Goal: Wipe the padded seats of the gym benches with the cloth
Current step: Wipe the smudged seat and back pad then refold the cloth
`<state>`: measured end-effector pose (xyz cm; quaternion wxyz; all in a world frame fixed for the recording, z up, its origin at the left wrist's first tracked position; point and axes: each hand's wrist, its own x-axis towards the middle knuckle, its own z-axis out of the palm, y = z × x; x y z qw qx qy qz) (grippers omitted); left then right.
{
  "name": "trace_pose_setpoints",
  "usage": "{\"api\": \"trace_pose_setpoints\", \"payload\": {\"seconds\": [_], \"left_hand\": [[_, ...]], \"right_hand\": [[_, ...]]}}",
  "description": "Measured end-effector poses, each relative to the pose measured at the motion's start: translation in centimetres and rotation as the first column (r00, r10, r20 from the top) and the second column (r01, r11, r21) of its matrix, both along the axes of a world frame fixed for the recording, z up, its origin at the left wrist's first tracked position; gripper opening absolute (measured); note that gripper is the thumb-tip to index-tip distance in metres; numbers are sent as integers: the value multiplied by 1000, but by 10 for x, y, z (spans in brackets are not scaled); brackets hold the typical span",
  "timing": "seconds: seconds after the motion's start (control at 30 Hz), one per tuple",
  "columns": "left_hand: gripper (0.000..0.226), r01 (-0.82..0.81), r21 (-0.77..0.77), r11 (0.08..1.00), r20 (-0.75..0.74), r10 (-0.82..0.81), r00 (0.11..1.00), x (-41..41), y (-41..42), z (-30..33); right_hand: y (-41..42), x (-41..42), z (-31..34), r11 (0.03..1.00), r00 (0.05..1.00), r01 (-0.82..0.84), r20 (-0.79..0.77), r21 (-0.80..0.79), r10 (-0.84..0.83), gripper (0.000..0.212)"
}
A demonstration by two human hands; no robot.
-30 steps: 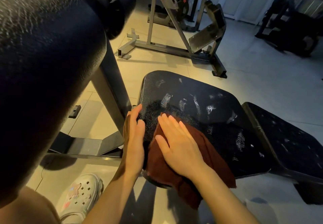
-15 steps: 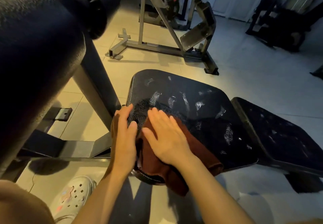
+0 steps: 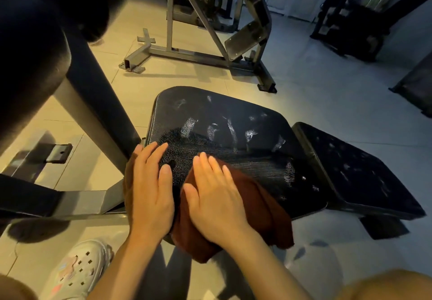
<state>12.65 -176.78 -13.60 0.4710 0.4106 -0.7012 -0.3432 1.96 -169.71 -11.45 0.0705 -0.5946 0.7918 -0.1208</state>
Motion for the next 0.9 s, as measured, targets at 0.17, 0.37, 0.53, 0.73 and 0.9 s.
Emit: {"api": "trace_pose_setpoints", "payload": {"seconds": [0.17, 0.37, 0.53, 0.73, 0.9], "left_hand": [[56, -7, -68, 998, 114, 15, 993, 3, 2, 2], [53, -55, -148, 987, 168, 80, 983, -2, 3, 5], [54, -58, -131, 990, 188, 82, 979, -1, 4, 6], [34, 9, -386, 922, 462, 185, 868, -7, 15, 13], [34, 59, -379, 924, 469, 137, 872, -19, 36, 15]], "right_hand": [[20, -53, -5, 996, 996, 88, -35, 8, -88, 76], [54, -159, -9, 838, 849, 528, -84, 136, -522, 67], [48, -127, -8, 882, 887, 461, -62, 95, -457, 66], [42, -37, -8, 994, 994, 107, -29, 26, -107, 83], [63, -76, -8, 965, 965, 259, -55, 45, -256, 82]]}}
